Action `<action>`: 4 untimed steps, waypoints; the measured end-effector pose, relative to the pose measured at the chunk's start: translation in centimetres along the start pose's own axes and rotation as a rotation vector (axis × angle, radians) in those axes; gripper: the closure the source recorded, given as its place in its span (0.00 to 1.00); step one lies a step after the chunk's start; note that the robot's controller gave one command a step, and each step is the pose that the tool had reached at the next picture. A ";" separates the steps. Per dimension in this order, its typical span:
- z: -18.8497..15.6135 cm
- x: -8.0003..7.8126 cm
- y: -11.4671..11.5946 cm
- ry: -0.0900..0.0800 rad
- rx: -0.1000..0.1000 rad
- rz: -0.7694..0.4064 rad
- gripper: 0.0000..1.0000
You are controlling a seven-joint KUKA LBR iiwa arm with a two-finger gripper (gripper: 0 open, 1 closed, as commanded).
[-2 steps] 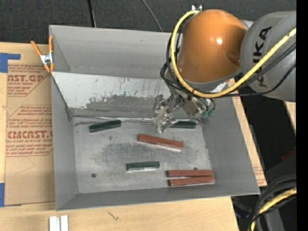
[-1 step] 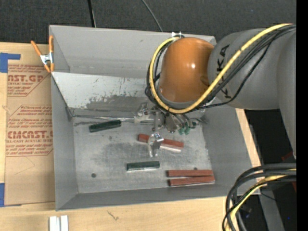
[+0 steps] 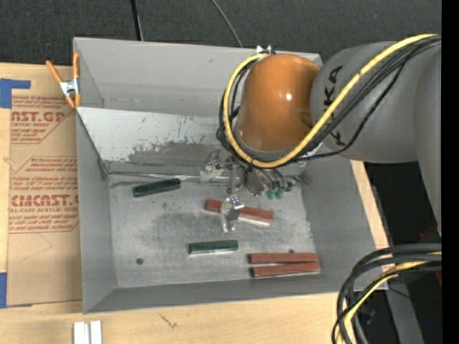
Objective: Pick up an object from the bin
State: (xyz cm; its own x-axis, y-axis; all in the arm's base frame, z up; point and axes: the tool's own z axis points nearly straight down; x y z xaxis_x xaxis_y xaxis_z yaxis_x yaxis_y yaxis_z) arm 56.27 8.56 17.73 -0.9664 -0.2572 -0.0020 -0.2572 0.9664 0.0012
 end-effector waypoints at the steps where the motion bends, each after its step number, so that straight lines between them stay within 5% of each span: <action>1: 3.9 0.8 0.2 -0.008 0.002 -0.046 0.00; 2: 8.8 2.3 -0.2 0.001 0.000 -0.101 1.00; 4: 8.6 2.3 -0.2 0.003 -0.001 -0.102 1.00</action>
Offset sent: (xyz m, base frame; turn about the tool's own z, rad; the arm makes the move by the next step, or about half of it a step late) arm -0.0211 -0.0090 -0.0875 -0.1009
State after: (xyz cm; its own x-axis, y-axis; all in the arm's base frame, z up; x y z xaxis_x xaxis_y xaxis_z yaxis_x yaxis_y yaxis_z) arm 54.10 7.77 9.09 -0.9352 -0.3541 0.0012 -0.3541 0.9352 0.0017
